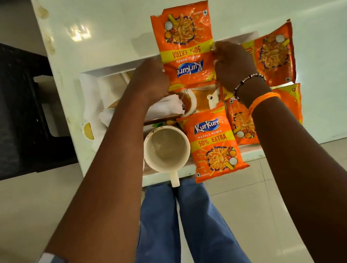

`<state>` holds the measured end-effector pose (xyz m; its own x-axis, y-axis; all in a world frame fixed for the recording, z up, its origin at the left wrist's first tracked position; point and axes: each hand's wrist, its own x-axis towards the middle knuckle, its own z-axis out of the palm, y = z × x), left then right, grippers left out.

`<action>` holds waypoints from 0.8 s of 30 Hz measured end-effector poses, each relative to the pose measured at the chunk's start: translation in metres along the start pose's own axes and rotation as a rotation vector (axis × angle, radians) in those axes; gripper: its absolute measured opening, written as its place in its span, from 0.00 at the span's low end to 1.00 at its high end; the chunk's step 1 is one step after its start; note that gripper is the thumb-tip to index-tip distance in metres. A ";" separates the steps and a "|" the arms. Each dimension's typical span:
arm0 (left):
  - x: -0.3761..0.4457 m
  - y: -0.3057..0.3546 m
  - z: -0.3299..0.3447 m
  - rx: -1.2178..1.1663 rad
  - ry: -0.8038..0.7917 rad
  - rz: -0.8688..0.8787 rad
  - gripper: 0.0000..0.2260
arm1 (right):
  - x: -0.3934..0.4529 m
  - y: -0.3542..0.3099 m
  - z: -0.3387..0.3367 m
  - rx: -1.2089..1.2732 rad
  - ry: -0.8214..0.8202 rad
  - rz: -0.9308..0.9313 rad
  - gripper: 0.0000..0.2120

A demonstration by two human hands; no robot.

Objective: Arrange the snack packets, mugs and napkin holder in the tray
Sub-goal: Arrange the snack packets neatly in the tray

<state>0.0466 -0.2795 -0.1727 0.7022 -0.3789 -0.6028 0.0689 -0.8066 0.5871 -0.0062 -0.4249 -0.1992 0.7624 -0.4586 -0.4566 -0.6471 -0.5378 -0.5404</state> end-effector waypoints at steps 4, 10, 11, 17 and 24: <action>-0.011 -0.007 -0.005 0.015 0.202 -0.019 0.18 | -0.032 0.011 -0.008 0.106 0.150 -0.022 0.19; -0.094 -0.064 -0.015 -0.303 0.520 -0.053 0.16 | -0.108 0.064 -0.012 0.256 0.501 0.065 0.14; -0.107 -0.078 -0.015 -0.359 0.562 -0.097 0.16 | -0.118 0.075 -0.011 0.278 0.537 0.125 0.14; -0.155 -0.138 0.009 -0.855 0.614 -0.561 0.16 | -0.156 0.115 0.014 0.428 0.589 0.415 0.19; -0.152 -0.153 0.032 -0.976 0.403 -0.568 0.14 | -0.151 0.120 0.039 0.924 0.469 0.638 0.20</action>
<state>-0.0934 -0.1134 -0.1884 0.5571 0.2295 -0.7981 0.8267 -0.0622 0.5591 -0.1990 -0.3926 -0.2231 0.1096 -0.7707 -0.6277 -0.5145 0.4964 -0.6993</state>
